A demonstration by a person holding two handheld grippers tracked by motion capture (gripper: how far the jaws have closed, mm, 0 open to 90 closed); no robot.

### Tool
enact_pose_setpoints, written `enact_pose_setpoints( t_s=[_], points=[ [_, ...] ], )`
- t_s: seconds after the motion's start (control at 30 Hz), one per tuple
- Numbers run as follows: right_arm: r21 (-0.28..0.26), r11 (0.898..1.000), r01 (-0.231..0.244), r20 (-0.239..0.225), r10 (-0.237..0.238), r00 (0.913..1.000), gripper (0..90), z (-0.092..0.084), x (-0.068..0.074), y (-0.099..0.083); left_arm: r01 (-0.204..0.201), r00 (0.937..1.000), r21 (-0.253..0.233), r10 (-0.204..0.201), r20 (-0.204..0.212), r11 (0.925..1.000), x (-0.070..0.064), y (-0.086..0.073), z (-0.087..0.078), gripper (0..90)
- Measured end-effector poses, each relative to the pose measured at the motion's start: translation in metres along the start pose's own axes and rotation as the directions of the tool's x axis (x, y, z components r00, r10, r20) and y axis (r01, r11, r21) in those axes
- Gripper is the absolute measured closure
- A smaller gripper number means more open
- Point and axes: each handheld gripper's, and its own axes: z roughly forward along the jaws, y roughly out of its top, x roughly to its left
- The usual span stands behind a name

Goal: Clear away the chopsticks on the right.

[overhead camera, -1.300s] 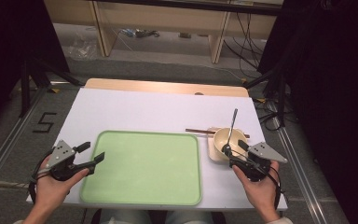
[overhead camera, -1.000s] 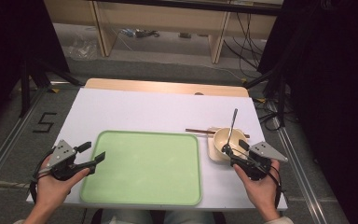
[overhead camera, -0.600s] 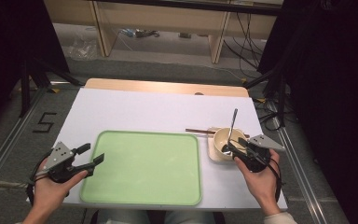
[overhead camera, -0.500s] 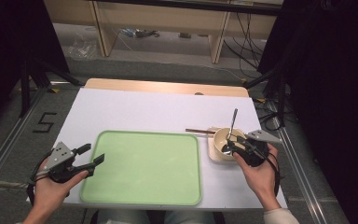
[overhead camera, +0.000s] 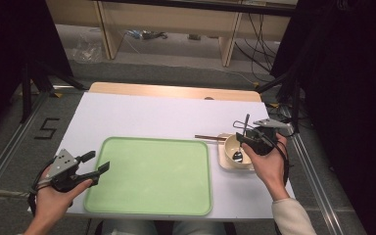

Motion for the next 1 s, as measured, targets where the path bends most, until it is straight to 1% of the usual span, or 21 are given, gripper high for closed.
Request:
enact_pose_setpoints(
  t_s=[0.2,0.3,0.33,0.37,0.4,0.43,0.47,0.5,0.57,0.6,0.67,0.7,0.73,0.77,0.8,0.83,0.87,0.9,0.93,0.97,1.0],
  points=[
    [0.018,1.0,0.004,-0.004,-0.004,1.0,60.1,0.005,-0.001,0.009,-0.001,1.0,0.008,0.002,-0.005,1.0,0.0,0.0,0.0,34.1],
    [0.009,1.0,-0.001,-0.011,0.002,0.9999,60.4,0.009,0.001,0.011,-0.002,1.0,0.007,0.002,-0.005,1.0,0.0,0.0,0.0,34.1],
    [-0.007,1.0,0.028,0.004,-0.028,0.9996,60.7,0.012,0.002,0.012,-0.002,1.0,0.007,0.002,-0.004,1.0,-0.001,0.0,0.0,34.1],
    [0.017,1.0,0.004,-0.01,-0.004,0.9999,60.6,0.013,0.005,0.016,-0.003,1.0,0.006,0.003,-0.003,1.0,-0.001,0.0,0.0,34.1],
    [0.02,1.0,0.0,-0.009,0.0,1.0,60.8,0.014,0.006,0.018,-0.002,1.0,0.006,0.002,-0.003,1.0,-0.001,0.0,0.0,34.1],
    [0.008,1.0,0.007,0.001,-0.007,1.0,61.1,0.016,0.007,0.019,-0.003,1.0,0.006,0.003,-0.003,1.0,0.0,0.0,0.0,34.1],
    [0.011,1.0,0.023,-0.017,-0.023,0.9996,61.3,0.017,0.007,0.022,-0.003,1.0,0.006,0.003,-0.004,1.0,0.0,0.0,0.0,34.1],
    [0.009,1.0,0.011,-0.016,-0.011,0.9998,61.4,0.019,0.009,0.023,0.0,1.0,0.005,0.001,-0.004,1.0,0.0,0.0,0.0,34.1],
    [0.003,1.0,0.019,-0.021,-0.019,0.9996,61.4,0.023,0.01,0.026,0.001,1.0,0.005,-0.001,-0.004,1.0,0.0,0.0,0.0,34.1],
    [0.014,1.0,0.004,-0.012,-0.003,0.9999,61.4,0.023,0.013,0.028,0.0,1.0,0.004,0.0,-0.003,1.0,0.0,0.0,0.0,34.1],
    [-0.002,1.0,0.017,-0.026,-0.017,0.9995,61.4,0.027,0.013,0.031,0.0,1.0,0.004,0.0,-0.004,1.0,0.0,0.0,0.0,34.1],
    [0.012,1.0,0.006,-0.021,-0.006,0.9998,61.3,0.026,0.015,0.032,-0.002,1.0,0.005,0.002,-0.003,1.0,0.0,0.0,0.0,34.1],
    [0.009,1.0,0.018,-0.015,-0.018,0.9997,61.3,0.027,0.015,0.034,0.0,1.0,0.005,0.0,-0.002,1.0,0.0,0.0,0.0,34.1],
    [0.007,1.0,0.001,-0.018,-0.001,0.9998,61.3,0.028,0.017,0.035,0.001,1.0,0.005,-0.001,-0.003,1.0,0.0,0.0,0.0,34.1],
    [0.003,1.0,0.029,-0.023,-0.029,0.9993,61.3,0.03,0.016,0.037,0.0,1.0,0.007,0.0,-0.003,1.0,0.0,0.0,0.0,34.1],
    [0.016,1.0,0.017,-0.021,-0.016,0.9997,61.2,0.03,0.017,0.038,0.0,1.0,0.006,0.0,-0.003,1.0,0.0,0.0,0.0,34.0],
    [-0.003,1.0,0.006,-0.021,-0.007,0.9998,61.2,0.032,0.019,0.038,0.0,1.0,0.006,0.0,-0.003,1.0,0.0,0.0,0.0,34.1],
    [0.011,1.0,0.009,-0.033,-0.008,0.9994,61.1,0.032,0.018,0.039,0.0,1.0,0.007,0.0,-0.003,1.0,0.0,0.0,0.0,34.1],
    [0.017,1.0,-0.005,-0.027,0.005,0.9996,61.0,0.032,0.019,0.04,0.0,1.0,0.007,0.0,-0.003,1.0,0.0,0.0,0.0,34.1],
    [0.013,1.0,0.012,-0.035,-0.012,0.9993,61.0,0.034,0.017,0.041,0.001,1.0,0.007,-0.001,-0.003,1.0,0.0,0.0,0.0,34.1],
    [0.009,1.0,0.002,-0.037,-0.002,0.9993,61.0,0.034,0.018,0.042,0.001,1.0,0.007,-0.001,-0.002,1.0,0.0,0.0,0.0,34.1]
  ],
)
